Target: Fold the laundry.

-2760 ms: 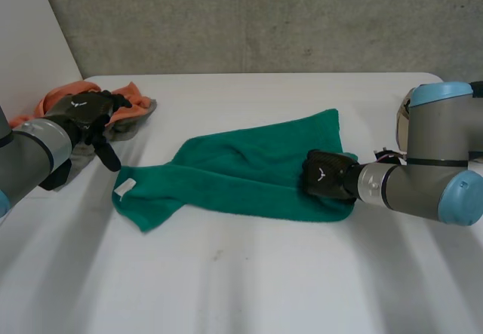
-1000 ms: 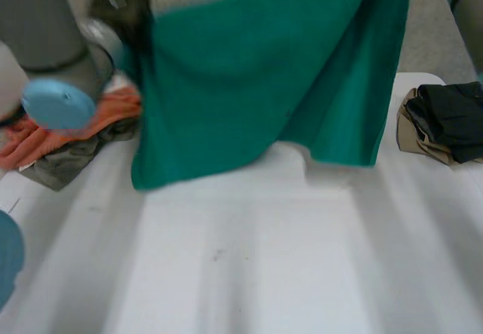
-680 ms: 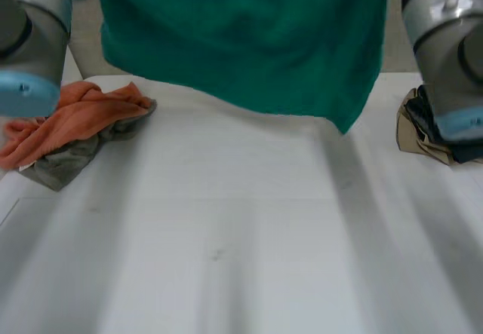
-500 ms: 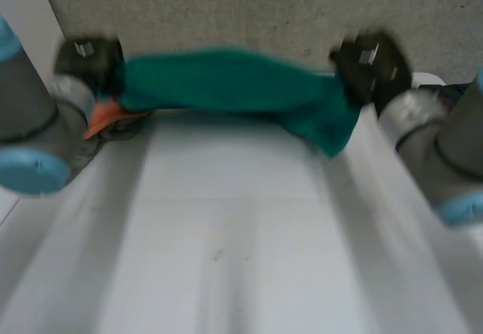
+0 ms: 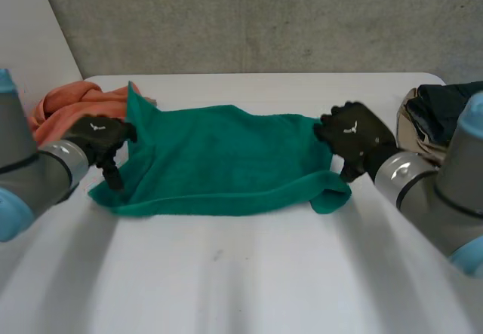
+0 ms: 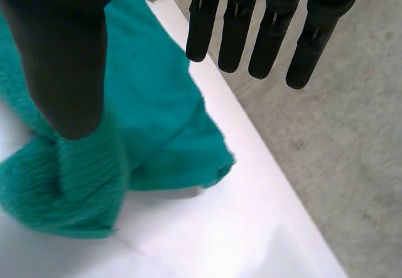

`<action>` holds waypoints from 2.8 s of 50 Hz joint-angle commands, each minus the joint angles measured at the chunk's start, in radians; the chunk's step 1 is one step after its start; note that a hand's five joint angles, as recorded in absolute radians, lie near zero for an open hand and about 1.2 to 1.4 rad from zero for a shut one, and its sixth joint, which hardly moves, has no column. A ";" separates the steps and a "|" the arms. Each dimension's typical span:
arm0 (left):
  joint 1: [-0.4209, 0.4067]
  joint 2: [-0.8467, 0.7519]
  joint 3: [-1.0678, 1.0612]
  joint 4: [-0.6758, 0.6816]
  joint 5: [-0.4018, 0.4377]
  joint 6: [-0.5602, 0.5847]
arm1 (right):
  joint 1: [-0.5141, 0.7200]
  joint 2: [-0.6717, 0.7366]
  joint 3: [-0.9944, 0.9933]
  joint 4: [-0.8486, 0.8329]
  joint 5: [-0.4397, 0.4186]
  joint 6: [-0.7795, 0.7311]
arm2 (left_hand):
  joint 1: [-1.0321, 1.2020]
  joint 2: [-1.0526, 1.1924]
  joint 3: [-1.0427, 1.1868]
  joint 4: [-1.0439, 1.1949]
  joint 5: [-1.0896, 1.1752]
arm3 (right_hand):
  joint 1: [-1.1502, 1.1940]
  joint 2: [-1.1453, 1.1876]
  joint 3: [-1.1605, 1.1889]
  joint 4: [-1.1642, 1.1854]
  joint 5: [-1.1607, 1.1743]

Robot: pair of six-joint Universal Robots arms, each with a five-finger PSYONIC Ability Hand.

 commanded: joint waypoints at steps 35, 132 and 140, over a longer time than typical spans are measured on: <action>0.268 -0.055 -0.064 -0.091 0.349 0.174 | -0.121 0.342 -0.353 0.376 -0.148 0.353 | 0.148 0.156 0.151 0.166 0.176 | 0.884 0.894 0.892 0.890 0.923; 0.064 0.173 0.119 0.000 0.039 -0.003 | -0.024 -0.075 -0.256 0.395 0.043 -0.256 | 1.014 1.022 1.017 1.032 1.042 | 0.885 0.895 0.892 0.891 0.924; 0.012 -0.146 0.368 0.000 -0.039 0.121 | 0.020 0.109 -0.359 0.275 0.071 -0.250 | 1.014 1.022 1.017 1.032 1.042 | 0.885 0.895 0.892 0.891 0.924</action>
